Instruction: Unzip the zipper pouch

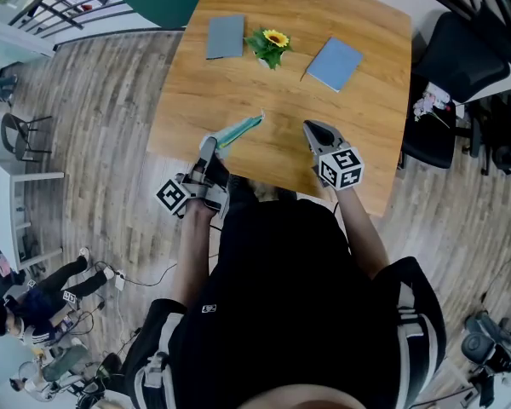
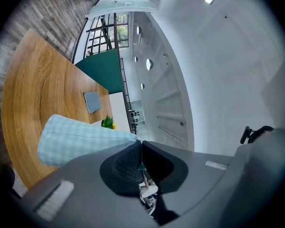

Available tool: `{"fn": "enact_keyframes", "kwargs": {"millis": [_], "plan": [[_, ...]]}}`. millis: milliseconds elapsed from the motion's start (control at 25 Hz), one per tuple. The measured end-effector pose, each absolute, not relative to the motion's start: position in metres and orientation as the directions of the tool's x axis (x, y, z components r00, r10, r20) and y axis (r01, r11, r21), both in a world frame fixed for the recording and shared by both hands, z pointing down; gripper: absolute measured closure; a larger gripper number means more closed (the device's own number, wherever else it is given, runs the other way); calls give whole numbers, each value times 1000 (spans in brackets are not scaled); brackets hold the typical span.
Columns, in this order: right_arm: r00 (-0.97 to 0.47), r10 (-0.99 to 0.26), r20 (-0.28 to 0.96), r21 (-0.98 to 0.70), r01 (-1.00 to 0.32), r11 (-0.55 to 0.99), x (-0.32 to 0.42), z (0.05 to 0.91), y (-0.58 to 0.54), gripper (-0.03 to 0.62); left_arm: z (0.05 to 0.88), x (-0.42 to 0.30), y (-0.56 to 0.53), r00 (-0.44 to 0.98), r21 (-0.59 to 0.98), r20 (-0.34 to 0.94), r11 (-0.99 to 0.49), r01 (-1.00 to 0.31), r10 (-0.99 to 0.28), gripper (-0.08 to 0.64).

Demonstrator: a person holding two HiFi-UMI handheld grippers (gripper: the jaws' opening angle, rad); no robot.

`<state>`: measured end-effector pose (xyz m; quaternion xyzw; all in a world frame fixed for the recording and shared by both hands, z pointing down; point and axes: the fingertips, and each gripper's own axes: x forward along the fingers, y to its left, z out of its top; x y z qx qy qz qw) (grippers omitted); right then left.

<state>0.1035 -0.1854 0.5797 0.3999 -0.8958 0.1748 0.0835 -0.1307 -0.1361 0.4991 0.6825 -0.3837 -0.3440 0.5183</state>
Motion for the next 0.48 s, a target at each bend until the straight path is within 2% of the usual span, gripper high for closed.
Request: {"fn": "enact_keyframes", "kwargs": {"millis": [480], "plan": [[-661, -694, 287, -250, -751, 612, 101, 578, -179, 591, 495, -134, -131, 474, 971, -81, -177, -160, -876, 554]]}}
